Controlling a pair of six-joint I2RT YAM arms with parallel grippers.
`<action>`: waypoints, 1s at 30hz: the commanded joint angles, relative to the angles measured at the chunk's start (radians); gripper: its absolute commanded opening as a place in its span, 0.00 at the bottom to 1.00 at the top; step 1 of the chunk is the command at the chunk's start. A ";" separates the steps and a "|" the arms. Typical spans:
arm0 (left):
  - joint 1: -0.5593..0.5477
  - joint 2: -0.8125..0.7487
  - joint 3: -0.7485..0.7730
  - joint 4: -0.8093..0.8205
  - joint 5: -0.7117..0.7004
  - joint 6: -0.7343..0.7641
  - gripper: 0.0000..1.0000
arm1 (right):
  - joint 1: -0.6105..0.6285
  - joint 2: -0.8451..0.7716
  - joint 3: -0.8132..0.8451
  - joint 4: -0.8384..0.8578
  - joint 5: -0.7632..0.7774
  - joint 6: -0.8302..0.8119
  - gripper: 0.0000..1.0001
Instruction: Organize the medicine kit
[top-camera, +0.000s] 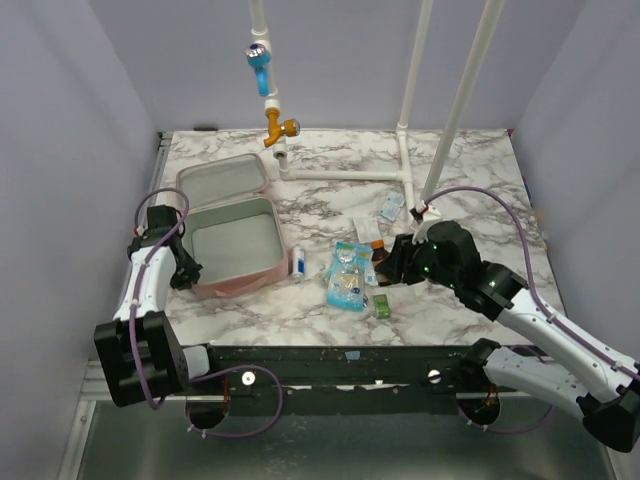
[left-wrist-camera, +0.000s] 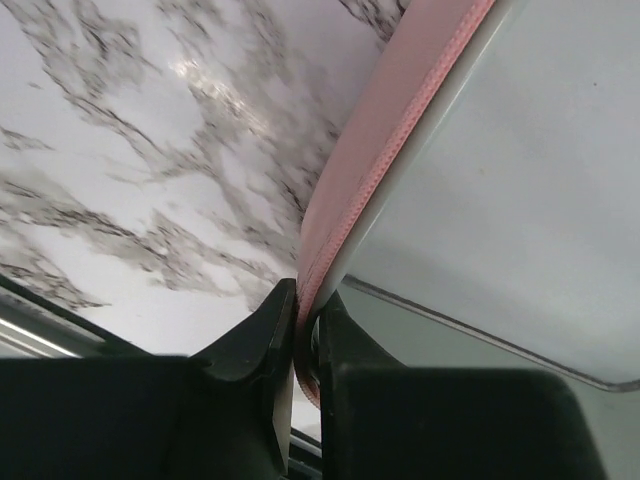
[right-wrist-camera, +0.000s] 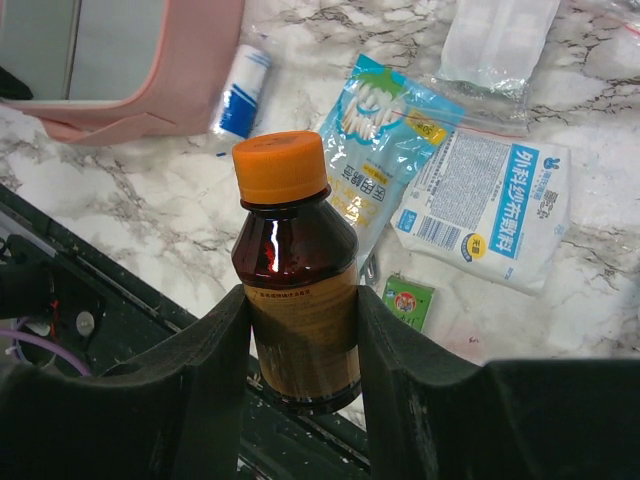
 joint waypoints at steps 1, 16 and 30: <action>-0.046 -0.109 -0.073 0.042 0.188 -0.100 0.00 | 0.007 -0.027 -0.006 -0.022 0.011 0.013 0.30; -0.350 -0.243 -0.175 0.073 0.148 -0.261 0.00 | 0.007 -0.022 -0.003 -0.047 0.043 0.040 0.30; -0.483 -0.407 -0.236 0.019 0.006 -0.362 0.00 | 0.013 0.116 0.087 0.013 -0.042 0.063 0.27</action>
